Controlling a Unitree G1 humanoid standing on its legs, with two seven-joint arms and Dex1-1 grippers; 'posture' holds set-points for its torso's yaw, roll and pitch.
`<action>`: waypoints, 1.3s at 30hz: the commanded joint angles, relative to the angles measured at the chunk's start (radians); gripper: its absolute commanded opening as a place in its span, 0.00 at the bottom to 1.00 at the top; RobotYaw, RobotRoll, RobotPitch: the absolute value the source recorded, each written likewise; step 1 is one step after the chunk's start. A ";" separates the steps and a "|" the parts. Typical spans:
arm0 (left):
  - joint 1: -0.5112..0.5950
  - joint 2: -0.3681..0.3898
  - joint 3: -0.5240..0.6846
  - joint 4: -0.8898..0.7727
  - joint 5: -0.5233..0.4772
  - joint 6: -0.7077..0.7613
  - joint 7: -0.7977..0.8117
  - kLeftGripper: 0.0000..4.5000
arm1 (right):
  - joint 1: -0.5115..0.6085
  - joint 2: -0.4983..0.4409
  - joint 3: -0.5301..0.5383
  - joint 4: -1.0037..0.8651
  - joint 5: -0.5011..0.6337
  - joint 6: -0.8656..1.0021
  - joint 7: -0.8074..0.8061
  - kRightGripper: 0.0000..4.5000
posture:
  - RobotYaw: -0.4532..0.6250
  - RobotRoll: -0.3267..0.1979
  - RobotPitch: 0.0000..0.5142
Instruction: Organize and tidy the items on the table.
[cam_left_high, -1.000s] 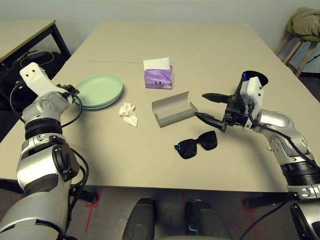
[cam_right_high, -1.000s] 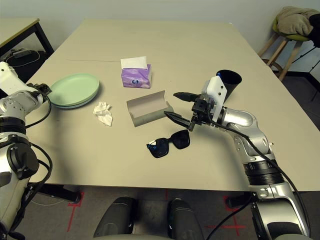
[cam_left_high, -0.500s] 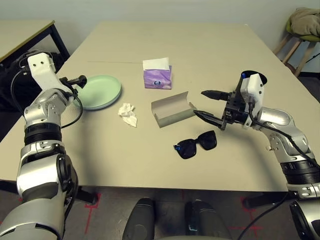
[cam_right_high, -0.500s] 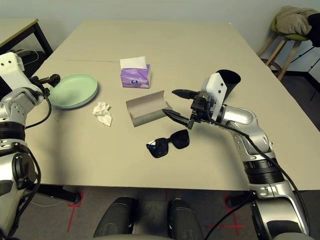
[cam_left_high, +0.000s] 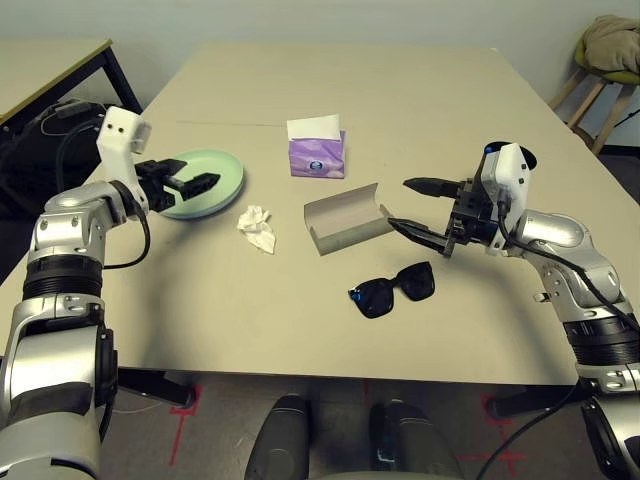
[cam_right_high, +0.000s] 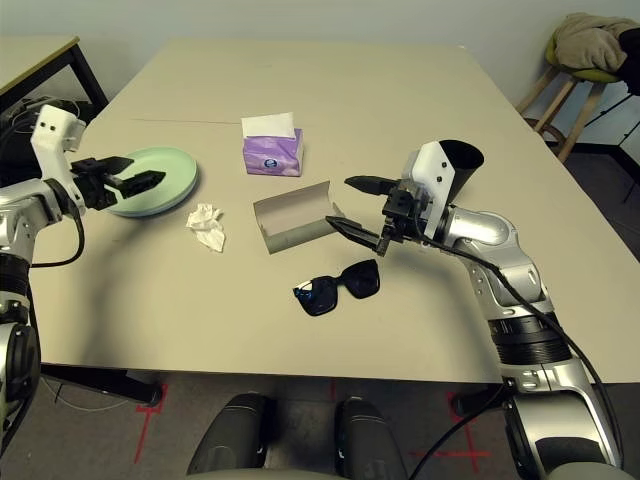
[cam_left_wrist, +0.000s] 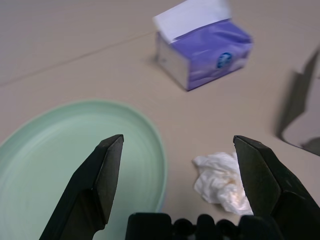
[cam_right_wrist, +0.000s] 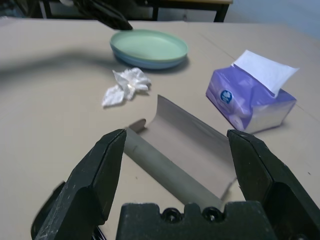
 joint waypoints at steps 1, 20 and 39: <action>0.011 -0.011 -0.020 0.013 0.014 -0.013 -0.050 0.99 | 0.007 -0.009 0.008 -0.008 -0.008 -0.006 0.014 1.00 | 0.57 0.62 0.15; 0.026 -0.065 -0.155 0.024 0.115 -0.053 -0.169 0.99 | 0.012 -0.010 0.000 0.036 -0.016 -0.065 0.047 1.00 | 0.57 0.62 0.12; -0.056 -0.143 -0.182 0.162 0.188 0.008 -0.065 0.99 | 0.015 -0.039 0.017 -0.033 -0.008 0.135 0.002 1.00 | 0.57 0.62 0.13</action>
